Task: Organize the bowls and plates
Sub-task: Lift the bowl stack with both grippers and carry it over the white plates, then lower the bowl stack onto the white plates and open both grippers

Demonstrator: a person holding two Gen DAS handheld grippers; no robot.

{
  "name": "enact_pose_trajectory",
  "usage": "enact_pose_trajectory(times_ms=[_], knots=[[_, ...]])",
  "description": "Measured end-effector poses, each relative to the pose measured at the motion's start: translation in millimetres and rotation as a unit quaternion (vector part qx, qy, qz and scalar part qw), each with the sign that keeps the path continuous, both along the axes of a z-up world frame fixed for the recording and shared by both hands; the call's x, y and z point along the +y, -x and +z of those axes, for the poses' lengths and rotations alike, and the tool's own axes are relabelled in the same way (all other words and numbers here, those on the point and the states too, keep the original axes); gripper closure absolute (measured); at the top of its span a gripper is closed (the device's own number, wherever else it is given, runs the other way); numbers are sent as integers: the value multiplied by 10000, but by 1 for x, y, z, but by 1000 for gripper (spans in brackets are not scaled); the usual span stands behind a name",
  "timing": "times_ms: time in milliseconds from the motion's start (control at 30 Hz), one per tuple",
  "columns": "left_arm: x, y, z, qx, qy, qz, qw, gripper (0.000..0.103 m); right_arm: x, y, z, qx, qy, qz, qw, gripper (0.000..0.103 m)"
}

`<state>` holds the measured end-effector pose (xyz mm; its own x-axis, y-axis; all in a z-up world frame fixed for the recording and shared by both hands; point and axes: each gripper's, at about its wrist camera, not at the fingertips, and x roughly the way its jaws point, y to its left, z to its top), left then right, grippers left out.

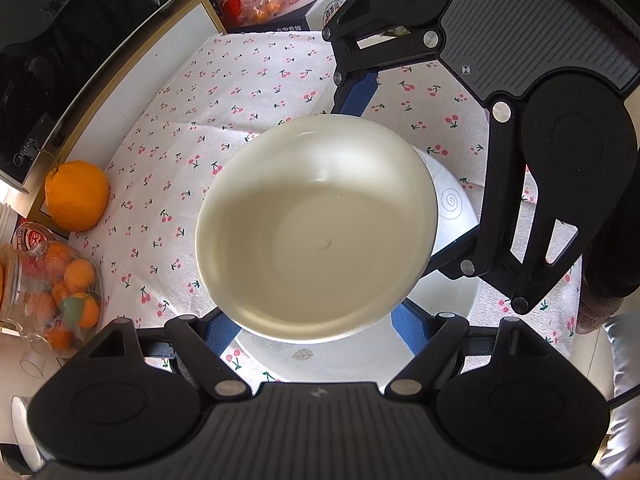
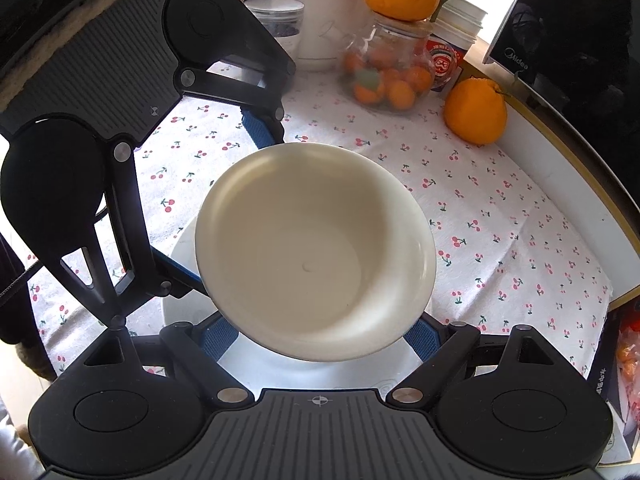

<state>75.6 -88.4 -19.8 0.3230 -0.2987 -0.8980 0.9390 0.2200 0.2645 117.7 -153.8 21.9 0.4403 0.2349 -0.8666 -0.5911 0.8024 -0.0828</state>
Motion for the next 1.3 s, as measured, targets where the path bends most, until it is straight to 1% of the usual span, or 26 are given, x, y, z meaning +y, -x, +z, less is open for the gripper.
enact_pose_trajectory(times_ms=[600,800,867,900,1033,1300], knots=[[2,0,-12,94,48,-3,9999,24,3,-2,-9,116,269,107,9995,14],[3,1,-12,149,68,-12,9999,20,3,-3,-10,132,277,93,9995,14],[3,1,-13,87,48,-25,9999,11,3,-3,-10,128,290,93,9995,13],[3,2,-13,59,34,-28,10000,11,3,-3,-10,129,305,89,9994,13],[5,1,-12,80,40,55,9999,10,0,-3,-11,200,304,0,9993,13],[11,7,-4,48,32,116,9999,10,-9,4,-3,224,234,-198,9993,13]])
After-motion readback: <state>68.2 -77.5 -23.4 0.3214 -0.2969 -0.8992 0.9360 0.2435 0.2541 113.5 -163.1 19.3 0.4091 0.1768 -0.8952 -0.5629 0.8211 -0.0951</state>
